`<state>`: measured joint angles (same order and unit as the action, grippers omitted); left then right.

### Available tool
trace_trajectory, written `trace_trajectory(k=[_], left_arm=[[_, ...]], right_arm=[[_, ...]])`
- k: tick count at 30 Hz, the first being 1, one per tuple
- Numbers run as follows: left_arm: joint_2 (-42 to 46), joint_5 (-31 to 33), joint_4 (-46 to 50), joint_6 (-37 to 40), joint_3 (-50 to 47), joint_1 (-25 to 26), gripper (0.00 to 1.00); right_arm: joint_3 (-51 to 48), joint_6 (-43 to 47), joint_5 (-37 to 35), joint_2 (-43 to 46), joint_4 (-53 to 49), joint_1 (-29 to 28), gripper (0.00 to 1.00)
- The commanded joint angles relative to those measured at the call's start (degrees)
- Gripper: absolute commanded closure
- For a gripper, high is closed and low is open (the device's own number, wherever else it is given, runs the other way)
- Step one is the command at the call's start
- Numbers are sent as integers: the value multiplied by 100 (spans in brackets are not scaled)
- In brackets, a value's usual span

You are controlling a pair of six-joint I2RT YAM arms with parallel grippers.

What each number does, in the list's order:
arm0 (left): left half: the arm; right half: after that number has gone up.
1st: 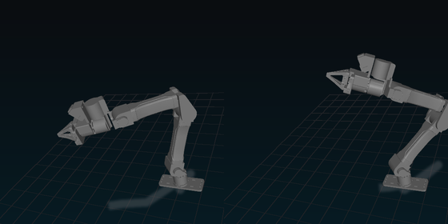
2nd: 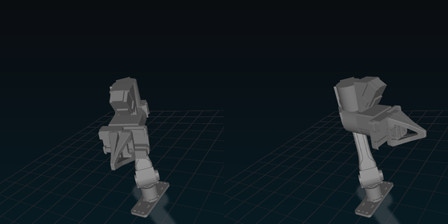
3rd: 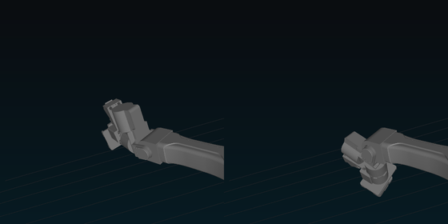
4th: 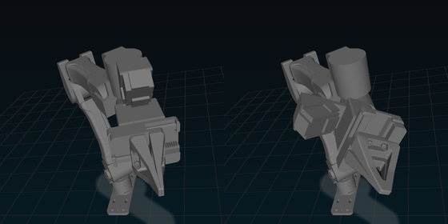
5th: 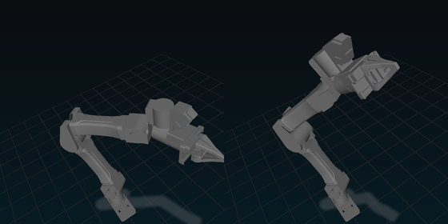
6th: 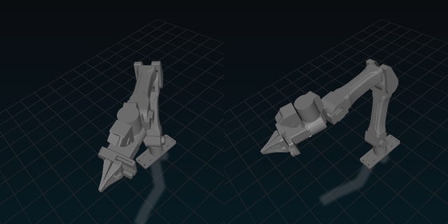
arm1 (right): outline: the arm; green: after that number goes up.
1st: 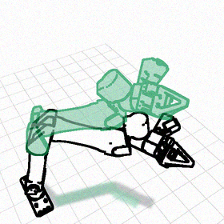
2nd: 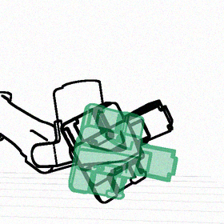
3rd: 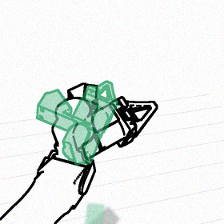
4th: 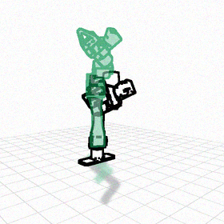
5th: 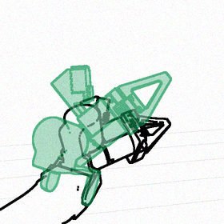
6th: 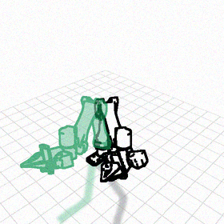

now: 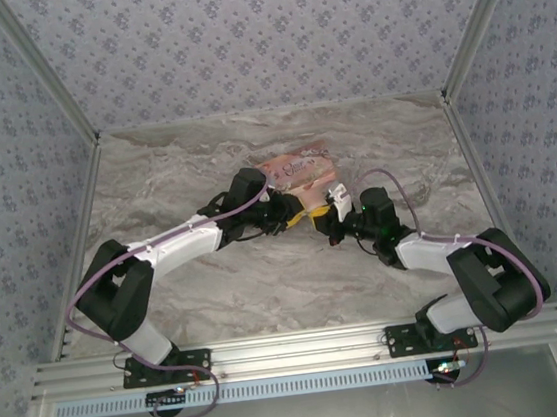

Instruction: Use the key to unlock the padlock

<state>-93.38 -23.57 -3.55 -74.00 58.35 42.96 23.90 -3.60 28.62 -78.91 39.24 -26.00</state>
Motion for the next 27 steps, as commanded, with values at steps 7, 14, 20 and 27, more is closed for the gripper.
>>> trace_trajectory(k=[7, 14, 20, 27], left_arm=[[114, -607, -163, 58, 63, 138, 83], [23, -671, -64, 181, 63, 123, 83], [38, -753, 21, 313, 63, 124, 83], [13, -846, 30, 377, 71, 125, 83]], right_arm=[[250, -27, 542, 40, 467, -3, 100], [243, -27, 862, 127, 425, 222, 100], [387, 166, 987, 140, 138, 284, 100], [486, 149, 1199, 66, 130, 428, 100]])
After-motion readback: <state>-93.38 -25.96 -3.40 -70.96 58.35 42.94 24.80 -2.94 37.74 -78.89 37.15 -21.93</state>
